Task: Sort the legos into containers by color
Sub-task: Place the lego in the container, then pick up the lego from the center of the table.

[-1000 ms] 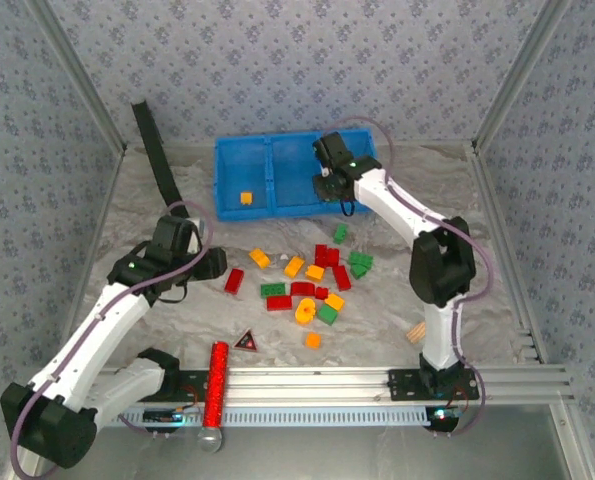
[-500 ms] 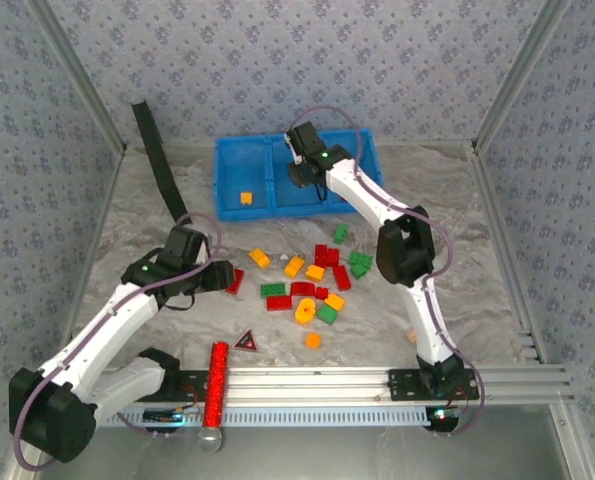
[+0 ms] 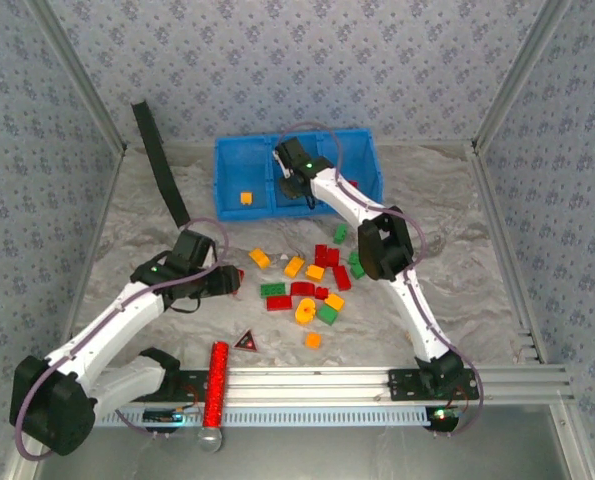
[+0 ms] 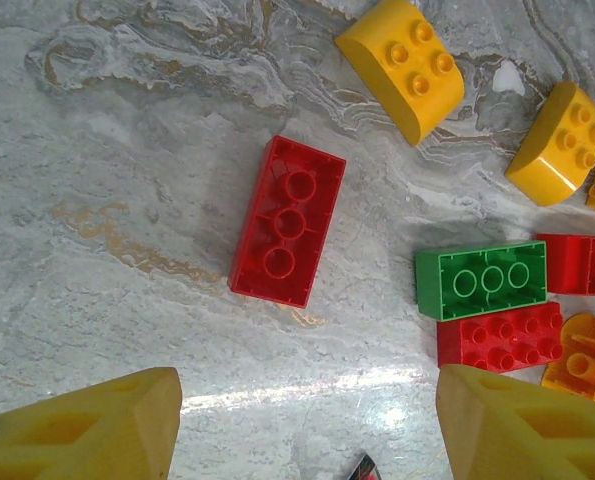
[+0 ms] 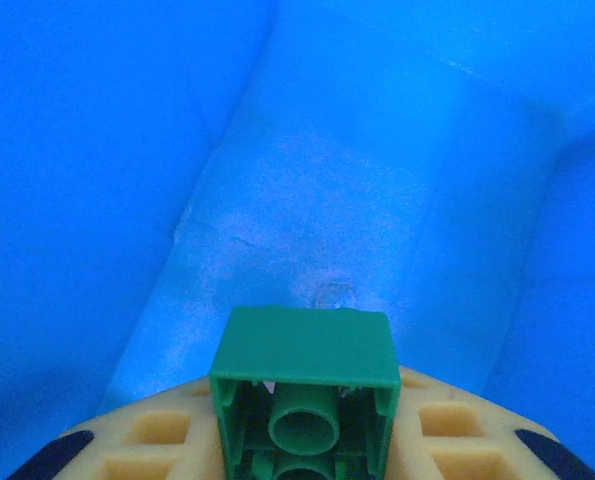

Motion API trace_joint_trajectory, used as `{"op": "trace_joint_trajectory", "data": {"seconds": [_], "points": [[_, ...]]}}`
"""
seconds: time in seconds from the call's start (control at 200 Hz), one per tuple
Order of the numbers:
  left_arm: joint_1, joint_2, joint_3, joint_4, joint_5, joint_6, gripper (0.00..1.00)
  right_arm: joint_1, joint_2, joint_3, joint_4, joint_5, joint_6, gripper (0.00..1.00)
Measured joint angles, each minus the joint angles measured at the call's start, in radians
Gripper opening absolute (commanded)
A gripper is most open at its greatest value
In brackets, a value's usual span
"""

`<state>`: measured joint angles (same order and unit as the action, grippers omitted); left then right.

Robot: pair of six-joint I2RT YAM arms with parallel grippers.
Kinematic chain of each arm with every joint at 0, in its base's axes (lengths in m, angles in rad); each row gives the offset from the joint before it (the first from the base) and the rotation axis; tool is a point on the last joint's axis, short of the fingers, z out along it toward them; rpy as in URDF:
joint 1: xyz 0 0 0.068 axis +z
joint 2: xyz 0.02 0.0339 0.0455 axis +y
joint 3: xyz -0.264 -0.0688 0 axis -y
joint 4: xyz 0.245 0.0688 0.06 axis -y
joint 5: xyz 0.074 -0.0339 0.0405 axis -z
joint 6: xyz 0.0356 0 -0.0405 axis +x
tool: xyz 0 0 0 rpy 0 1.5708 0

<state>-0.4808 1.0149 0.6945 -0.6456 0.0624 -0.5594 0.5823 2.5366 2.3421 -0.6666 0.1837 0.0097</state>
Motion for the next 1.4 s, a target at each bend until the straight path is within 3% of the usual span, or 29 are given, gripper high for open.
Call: {"op": "trace_joint_trajectory", "data": {"seconds": [0.375, 0.675, 1.124, 1.399], "points": [[-0.026, 0.085, 0.019, 0.019, -0.053, -0.051, 0.71, 0.0, -0.006, -0.008, -0.01, -0.03, -0.003, 0.49], [-0.039, 0.245, 0.24, 0.023, -0.108, -0.123, 0.7, 0.0, -0.171, -0.153, -0.005, -0.056, -0.004, 0.52], [-0.056, 0.578, 0.391, 0.083, -0.093, -0.292, 0.66, 0.023, -0.735, -0.753, 0.113, -0.022, 0.069, 0.58], [-0.059, 0.698, 0.469, 0.104, -0.055, -0.372, 0.66, 0.027, -1.009, -1.107, 0.11, -0.026, 0.204, 0.71]]}}
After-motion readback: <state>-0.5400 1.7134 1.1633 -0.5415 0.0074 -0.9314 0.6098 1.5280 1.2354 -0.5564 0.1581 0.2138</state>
